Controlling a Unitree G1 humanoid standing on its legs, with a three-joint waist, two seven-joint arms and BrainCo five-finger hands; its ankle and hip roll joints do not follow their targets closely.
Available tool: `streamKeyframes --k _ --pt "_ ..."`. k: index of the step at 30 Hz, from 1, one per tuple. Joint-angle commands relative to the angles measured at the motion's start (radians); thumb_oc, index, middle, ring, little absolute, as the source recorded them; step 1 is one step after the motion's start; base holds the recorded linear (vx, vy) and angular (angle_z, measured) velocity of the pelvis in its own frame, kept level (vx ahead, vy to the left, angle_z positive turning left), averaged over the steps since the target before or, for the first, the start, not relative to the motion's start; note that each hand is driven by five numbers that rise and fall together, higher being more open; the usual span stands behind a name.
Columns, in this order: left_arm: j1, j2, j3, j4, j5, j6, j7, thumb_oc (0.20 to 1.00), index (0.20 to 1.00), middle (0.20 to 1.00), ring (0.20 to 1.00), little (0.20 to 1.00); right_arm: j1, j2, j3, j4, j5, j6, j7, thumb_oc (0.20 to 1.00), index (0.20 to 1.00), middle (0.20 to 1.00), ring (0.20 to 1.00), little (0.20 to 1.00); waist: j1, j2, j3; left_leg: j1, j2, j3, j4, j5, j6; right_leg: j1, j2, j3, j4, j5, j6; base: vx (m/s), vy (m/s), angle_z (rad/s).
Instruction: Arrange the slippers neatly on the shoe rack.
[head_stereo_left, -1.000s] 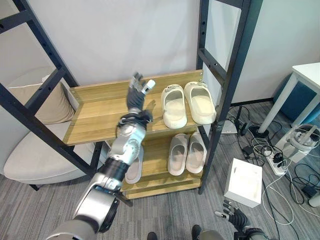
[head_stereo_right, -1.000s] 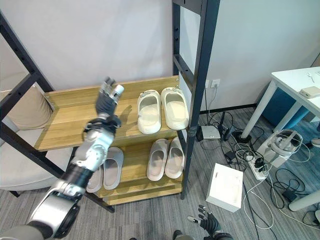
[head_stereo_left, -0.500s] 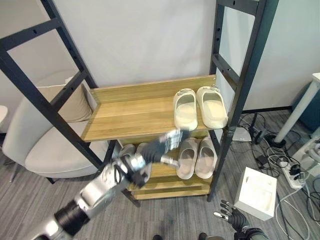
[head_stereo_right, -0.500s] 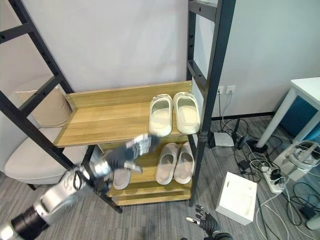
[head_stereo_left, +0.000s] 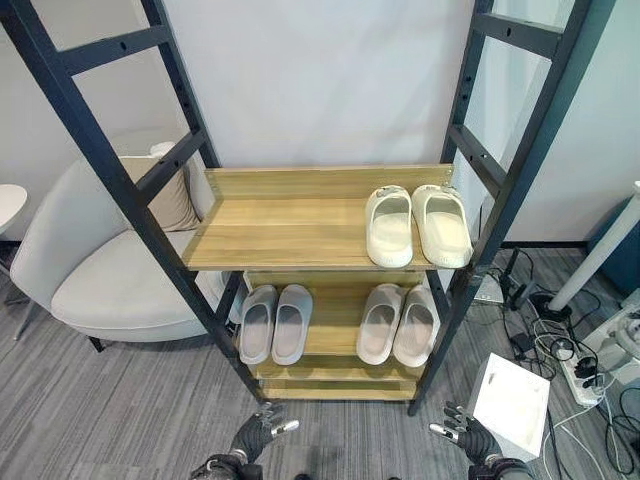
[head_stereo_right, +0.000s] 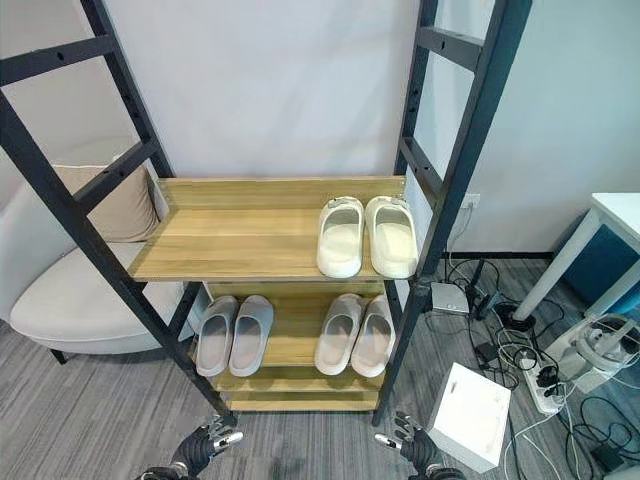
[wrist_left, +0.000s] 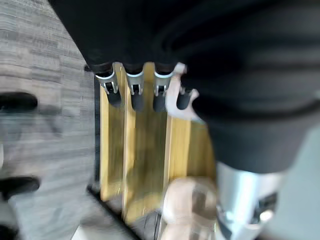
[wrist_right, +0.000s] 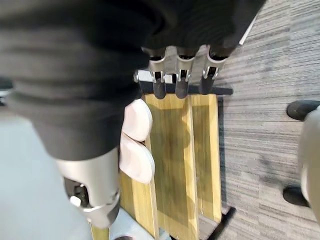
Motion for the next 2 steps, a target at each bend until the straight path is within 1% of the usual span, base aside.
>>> streamKeyframes --k 1,2 --pt "-0.107 0.003 0.056 -0.004 0.04 -0.066 0.078 1.0 1.0 1.0 1.0 1.0 -0.035 0.035 -0.012 -0.015 -0.029 -0.039 -0.031 1.0 1.0 1.0 1.0 1.0 0.006 -0.061 0.024 0.042 -0.025 -0.054 -0.025 -0.033 0.007 0.16 -0.071 -0.044 -0.303 0.198 0.127 0.0 0.0 0.0" --pt "-0.115 -0.004 0.066 0.004 0.034 -0.069 0.092 1.0 1.0 1.0 1.0 1.0 -0.035 0.038 -0.013 -0.013 -0.031 -0.04 -0.037 1.0 1.0 1.0 1.0 1.0 0.006 -0.062 0.023 0.042 -0.026 -0.054 -0.025 -0.033 0.007 0.161 -0.071 -0.044 -0.303 0.198 0.127 0.0 0.0 0.0"
